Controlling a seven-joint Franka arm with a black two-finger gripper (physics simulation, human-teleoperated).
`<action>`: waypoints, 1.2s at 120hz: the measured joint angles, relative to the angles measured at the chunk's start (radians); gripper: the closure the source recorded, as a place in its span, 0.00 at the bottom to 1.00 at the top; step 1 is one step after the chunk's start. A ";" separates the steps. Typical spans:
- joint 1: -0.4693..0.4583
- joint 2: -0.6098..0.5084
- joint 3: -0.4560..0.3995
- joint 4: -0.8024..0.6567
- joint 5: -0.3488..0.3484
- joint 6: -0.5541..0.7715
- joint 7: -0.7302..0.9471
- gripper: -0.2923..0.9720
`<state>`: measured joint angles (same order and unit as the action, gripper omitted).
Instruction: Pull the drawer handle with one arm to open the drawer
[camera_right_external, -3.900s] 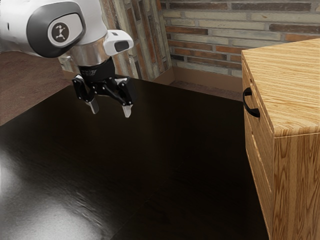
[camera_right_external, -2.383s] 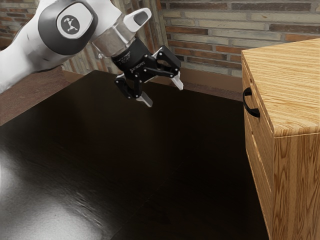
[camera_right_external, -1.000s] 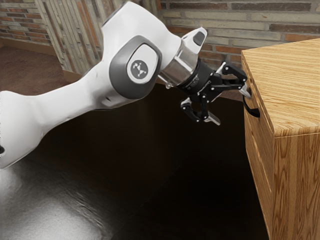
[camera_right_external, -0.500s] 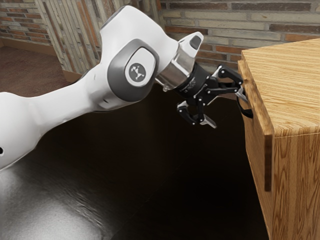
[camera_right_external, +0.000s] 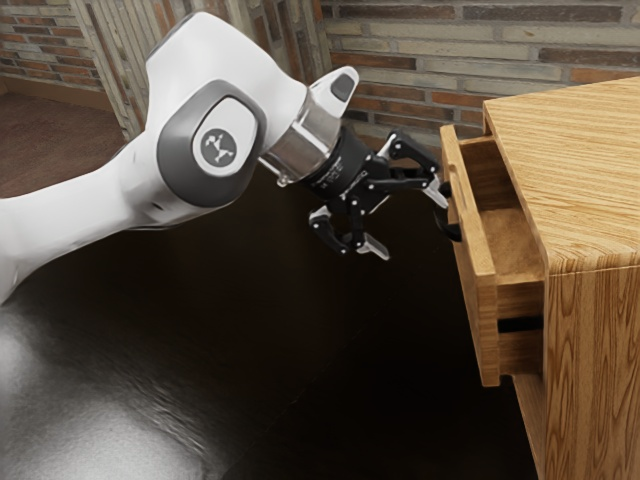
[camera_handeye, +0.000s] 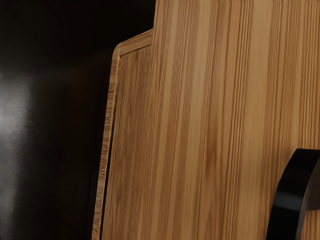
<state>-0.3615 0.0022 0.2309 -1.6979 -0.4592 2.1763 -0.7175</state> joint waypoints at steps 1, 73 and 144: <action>0.000 -0.001 0.000 -0.002 0.000 0.000 0.000 0.23; -0.253 -0.109 0.274 -0.103 0.038 0.013 -0.006 0.23; -0.252 -0.231 0.283 -0.233 0.090 0.039 -0.011 0.23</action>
<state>-0.6134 -0.2290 0.5143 -1.9308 -0.3689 2.2150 -0.7289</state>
